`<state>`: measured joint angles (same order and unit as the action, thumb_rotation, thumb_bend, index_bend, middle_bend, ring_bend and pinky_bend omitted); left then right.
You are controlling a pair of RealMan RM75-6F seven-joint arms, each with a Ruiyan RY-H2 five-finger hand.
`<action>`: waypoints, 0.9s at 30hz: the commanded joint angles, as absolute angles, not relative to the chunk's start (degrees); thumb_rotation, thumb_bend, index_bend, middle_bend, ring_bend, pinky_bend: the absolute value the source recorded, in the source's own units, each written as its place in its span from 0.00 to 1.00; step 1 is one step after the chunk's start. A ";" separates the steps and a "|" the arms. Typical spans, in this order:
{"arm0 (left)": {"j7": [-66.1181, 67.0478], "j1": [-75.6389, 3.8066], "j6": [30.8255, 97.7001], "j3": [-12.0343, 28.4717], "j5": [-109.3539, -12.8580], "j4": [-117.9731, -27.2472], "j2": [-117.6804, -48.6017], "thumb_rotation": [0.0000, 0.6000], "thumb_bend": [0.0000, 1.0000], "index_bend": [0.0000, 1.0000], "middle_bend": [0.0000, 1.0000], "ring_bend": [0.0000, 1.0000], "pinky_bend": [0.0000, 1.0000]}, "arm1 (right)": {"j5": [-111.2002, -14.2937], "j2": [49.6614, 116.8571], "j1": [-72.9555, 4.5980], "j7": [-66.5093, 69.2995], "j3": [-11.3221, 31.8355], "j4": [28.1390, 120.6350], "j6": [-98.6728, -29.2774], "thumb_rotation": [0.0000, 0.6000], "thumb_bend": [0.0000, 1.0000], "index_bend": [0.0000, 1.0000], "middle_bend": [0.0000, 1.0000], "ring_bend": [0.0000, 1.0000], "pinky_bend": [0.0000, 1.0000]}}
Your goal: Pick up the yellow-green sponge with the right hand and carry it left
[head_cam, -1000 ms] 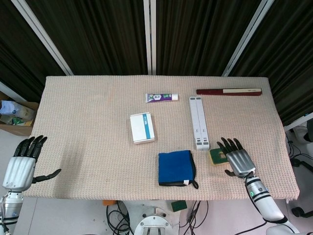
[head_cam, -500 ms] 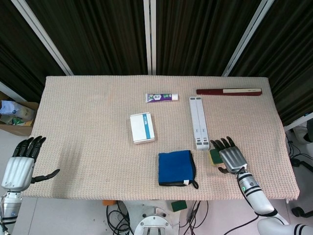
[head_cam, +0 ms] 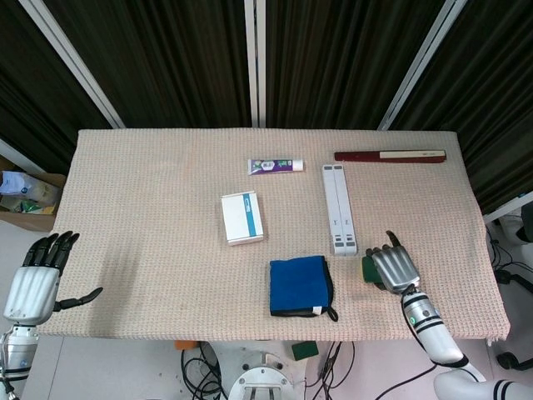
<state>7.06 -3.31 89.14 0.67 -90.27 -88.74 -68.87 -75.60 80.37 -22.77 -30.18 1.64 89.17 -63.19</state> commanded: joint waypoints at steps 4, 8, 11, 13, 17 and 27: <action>6.83 -3.15 89.36 0.69 -90.21 -88.53 -69.00 0.48 0.00 0.09 0.11 0.07 0.14 | -78.29 76.76 -22.76 -27.66 2.82 93.18 -65.89 1.00 0.33 0.63 0.63 0.53 0.17; 6.56 -3.12 89.29 0.69 -90.13 -88.32 -69.08 0.48 0.00 0.09 0.11 0.07 0.14 | -77.73 76.33 -26.27 -28.97 6.98 95.10 -64.88 1.00 0.32 0.63 0.63 0.53 0.16; 6.40 -3.10 89.45 0.74 -90.23 -88.33 -69.14 0.48 0.00 0.09 0.11 0.07 0.14 | -74.11 78.69 -31.15 -32.09 10.84 94.62 -60.68 1.00 0.32 0.63 0.63 0.53 0.17; 6.28 -3.08 89.50 0.75 -90.25 -88.38 -69.11 0.48 0.00 0.09 0.11 0.07 0.14 | -70.95 81.51 -35.22 -34.52 13.36 92.74 -57.24 1.00 0.31 0.63 0.63 0.53 0.17; 5.59 -3.09 89.50 0.89 -90.09 -87.92 -69.21 0.48 0.00 0.09 0.11 0.07 0.14 | -65.07 88.74 -42.87 -37.42 17.02 85.23 -51.66 1.00 0.30 0.62 0.59 0.53 0.16; 3.39 -2.91 89.43 1.50 -88.73 -85.55 -69.45 0.48 0.00 0.09 0.11 0.07 0.14 | -57.27 104.10 -55.62 -39.46 18.93 63.15 -43.57 1.00 0.21 0.52 0.52 0.49 0.09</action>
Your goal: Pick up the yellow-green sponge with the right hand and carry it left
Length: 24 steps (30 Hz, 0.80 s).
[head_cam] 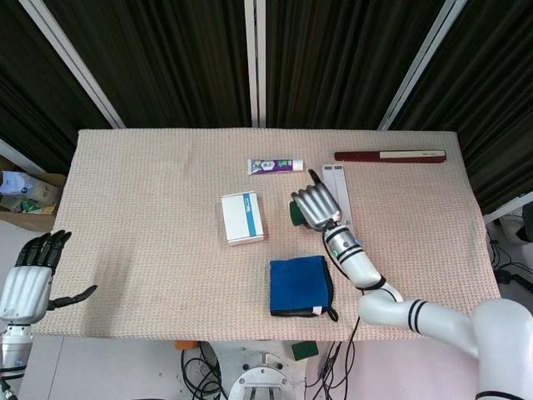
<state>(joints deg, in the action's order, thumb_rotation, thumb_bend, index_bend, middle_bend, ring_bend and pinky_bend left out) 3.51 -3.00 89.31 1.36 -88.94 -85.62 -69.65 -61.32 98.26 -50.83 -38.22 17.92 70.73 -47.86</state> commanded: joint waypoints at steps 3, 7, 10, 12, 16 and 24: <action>3.12 -2.82 89.62 1.72 -88.47 -85.54 -69.13 0.48 0.00 0.09 0.11 0.07 0.14 | -56.37 106.37 -57.39 -37.33 19.05 59.80 -41.55 1.00 0.16 0.34 0.40 0.38 0.05; 2.86 -2.78 89.53 1.77 -88.27 -85.31 -69.06 0.48 0.00 0.09 0.11 0.07 0.14 | -58.57 107.40 -58.45 -31.39 19.02 58.37 -40.27 1.00 0.04 0.02 0.15 0.12 0.00; 2.80 -2.78 89.43 1.74 -88.24 -85.27 -69.03 0.48 0.00 0.09 0.11 0.07 0.14 | -59.83 106.54 -58.65 -30.16 18.14 58.75 -40.02 1.00 0.00 0.00 0.01 0.00 0.00; 2.91 -2.77 89.44 1.68 -88.32 -85.34 -68.98 0.48 0.00 0.09 0.11 0.07 0.14 | -59.48 104.85 -58.44 -30.24 17.68 60.62 -39.75 1.00 0.00 0.00 0.00 0.00 0.00; 3.21 -2.69 89.71 1.58 -88.65 -85.70 -68.92 0.48 0.00 0.09 0.11 0.07 0.14 | -57.42 98.40 -56.23 -31.57 16.82 69.80 -41.49 1.00 0.00 0.00 0.00 0.00 0.00; 3.71 -2.64 89.75 1.66 -88.55 -86.01 -68.95 0.48 0.00 0.09 0.11 0.07 0.14 | -65.02 79.09 -41.54 -29.55 8.54 93.99 -57.71 1.00 0.00 0.00 0.00 0.00 0.00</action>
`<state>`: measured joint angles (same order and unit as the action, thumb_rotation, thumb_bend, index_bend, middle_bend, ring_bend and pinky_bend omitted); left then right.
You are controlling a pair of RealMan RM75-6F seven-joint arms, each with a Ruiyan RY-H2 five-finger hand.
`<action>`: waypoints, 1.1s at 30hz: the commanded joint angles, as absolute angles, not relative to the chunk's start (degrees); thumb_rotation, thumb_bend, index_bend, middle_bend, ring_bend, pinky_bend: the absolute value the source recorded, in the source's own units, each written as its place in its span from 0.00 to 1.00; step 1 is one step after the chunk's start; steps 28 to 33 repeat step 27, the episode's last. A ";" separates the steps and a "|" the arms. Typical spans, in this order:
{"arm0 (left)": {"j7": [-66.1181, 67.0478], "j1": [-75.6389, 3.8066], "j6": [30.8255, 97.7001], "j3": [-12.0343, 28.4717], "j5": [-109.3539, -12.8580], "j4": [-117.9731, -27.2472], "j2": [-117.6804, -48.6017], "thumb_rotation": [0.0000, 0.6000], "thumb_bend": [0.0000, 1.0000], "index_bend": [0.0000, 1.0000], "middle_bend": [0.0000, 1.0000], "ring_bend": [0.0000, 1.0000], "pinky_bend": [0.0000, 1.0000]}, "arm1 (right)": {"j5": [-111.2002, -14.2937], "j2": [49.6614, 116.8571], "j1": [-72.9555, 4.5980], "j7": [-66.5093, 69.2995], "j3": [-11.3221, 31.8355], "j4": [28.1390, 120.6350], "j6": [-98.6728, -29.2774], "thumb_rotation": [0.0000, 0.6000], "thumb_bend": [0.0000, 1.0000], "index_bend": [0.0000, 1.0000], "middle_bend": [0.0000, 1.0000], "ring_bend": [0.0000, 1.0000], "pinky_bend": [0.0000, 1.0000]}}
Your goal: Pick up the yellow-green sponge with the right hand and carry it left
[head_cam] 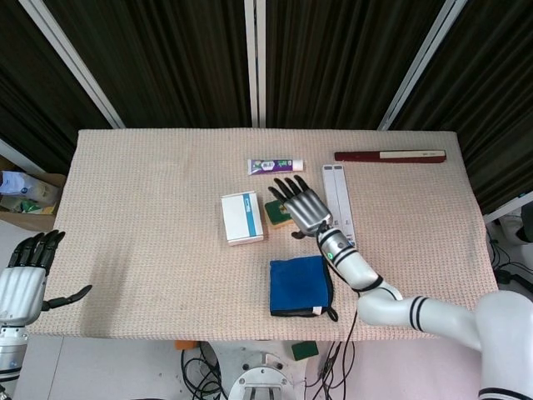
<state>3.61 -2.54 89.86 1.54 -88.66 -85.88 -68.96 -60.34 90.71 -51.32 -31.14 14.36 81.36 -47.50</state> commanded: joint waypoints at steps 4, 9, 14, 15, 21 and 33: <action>4.04 -2.84 89.94 1.71 -89.09 -86.36 -69.10 0.48 0.00 0.09 0.11 0.07 0.14 | -72.61 74.79 -30.57 -25.34 1.86 96.24 -71.36 1.00 0.00 0.00 0.00 0.00 0.00; 4.08 -3.08 89.86 1.81 -89.27 -86.31 -69.45 0.48 0.00 0.09 0.11 0.07 0.14 | -78.19 78.30 -20.12 -13.71 -2.22 82.95 -83.59 1.00 0.00 0.00 0.00 0.00 0.00; 3.89 -3.26 89.75 1.58 -89.80 -85.68 -69.96 0.48 0.00 0.09 0.11 0.07 0.14 | -79.37 81.29 -13.50 -1.42 -4.87 70.87 -85.82 1.00 0.00 0.00 0.00 0.00 0.00; 3.82 -3.23 89.72 1.52 -89.79 -85.54 -70.04 0.48 0.00 0.09 0.11 0.07 0.14 | -79.97 81.44 -12.72 -0.62 -5.22 69.71 -86.38 1.00 0.00 0.00 0.00 0.00 0.00; 3.11 -2.99 89.84 1.44 -89.53 -84.72 -70.46 0.47 0.00 0.09 0.11 0.07 0.14 | -84.92 79.93 -10.08 -1.58 -5.88 69.86 -91.20 1.00 0.00 0.00 0.00 0.00 0.00; 3.14 -2.93 89.79 1.24 -89.62 -84.43 -70.85 0.48 0.00 0.09 0.11 0.08 0.14 | -87.38 78.99 -9.49 -4.41 -5.31 73.27 -91.70 1.00 0.00 0.00 0.00 0.00 0.00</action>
